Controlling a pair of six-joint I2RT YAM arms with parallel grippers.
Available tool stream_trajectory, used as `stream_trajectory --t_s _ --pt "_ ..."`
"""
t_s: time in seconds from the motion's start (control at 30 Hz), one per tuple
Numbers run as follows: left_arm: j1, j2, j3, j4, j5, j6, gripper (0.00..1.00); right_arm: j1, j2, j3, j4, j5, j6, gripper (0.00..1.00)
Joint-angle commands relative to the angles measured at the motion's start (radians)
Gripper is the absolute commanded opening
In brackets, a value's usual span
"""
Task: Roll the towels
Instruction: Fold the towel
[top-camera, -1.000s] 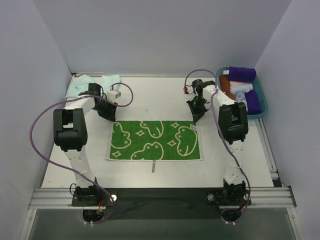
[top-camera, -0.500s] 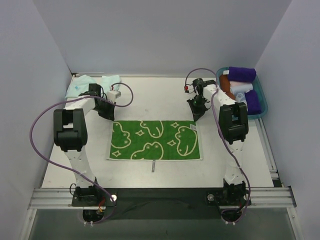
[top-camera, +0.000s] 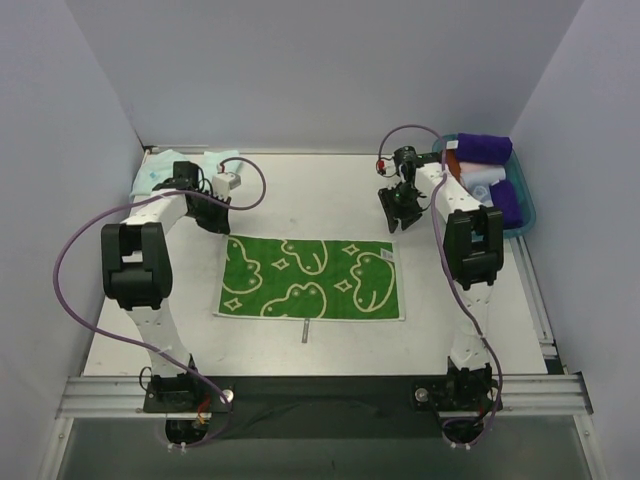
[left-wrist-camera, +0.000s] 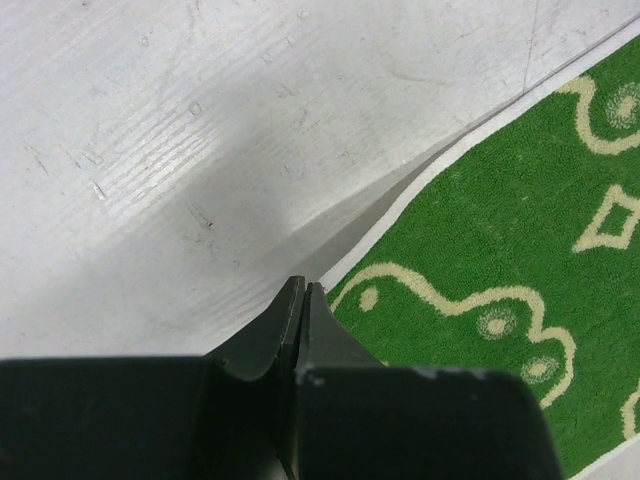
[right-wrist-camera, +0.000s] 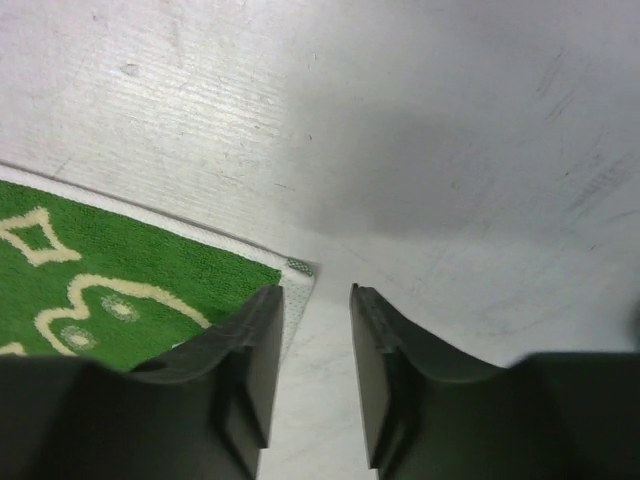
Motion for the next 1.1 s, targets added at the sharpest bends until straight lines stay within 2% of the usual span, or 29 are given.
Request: stream_trajectory --t_s 0.0,0.07,0.17,0.43,0.87,1.07 --pt "-0.004 -0.029 0.02 0.012 0.036 -0.012 0.0 0.002 -0.031 0.002 -0.056 0.036 0.0 0.39" --pt "-0.006 -0.028 0.011 0.012 0.036 -0.01 0.0 0.006 -0.024 -0.006 -0.053 0.043 0.004 0.47" --pt "-0.006 -0.025 0.009 0.014 0.034 -0.007 0.0 0.011 -0.01 -0.007 -0.053 0.054 0.006 0.47" --pt "-0.006 -0.016 0.009 0.017 0.041 -0.006 0.0 0.025 0.019 -0.038 -0.055 0.053 0.018 0.36" --pt "-0.006 -0.008 -0.001 0.021 0.047 -0.012 0.0 0.028 0.044 -0.092 -0.038 0.045 0.031 0.33" --pt "-0.004 -0.003 -0.001 0.021 0.048 -0.016 0.0 0.052 0.047 -0.095 -0.025 0.088 0.027 0.27"
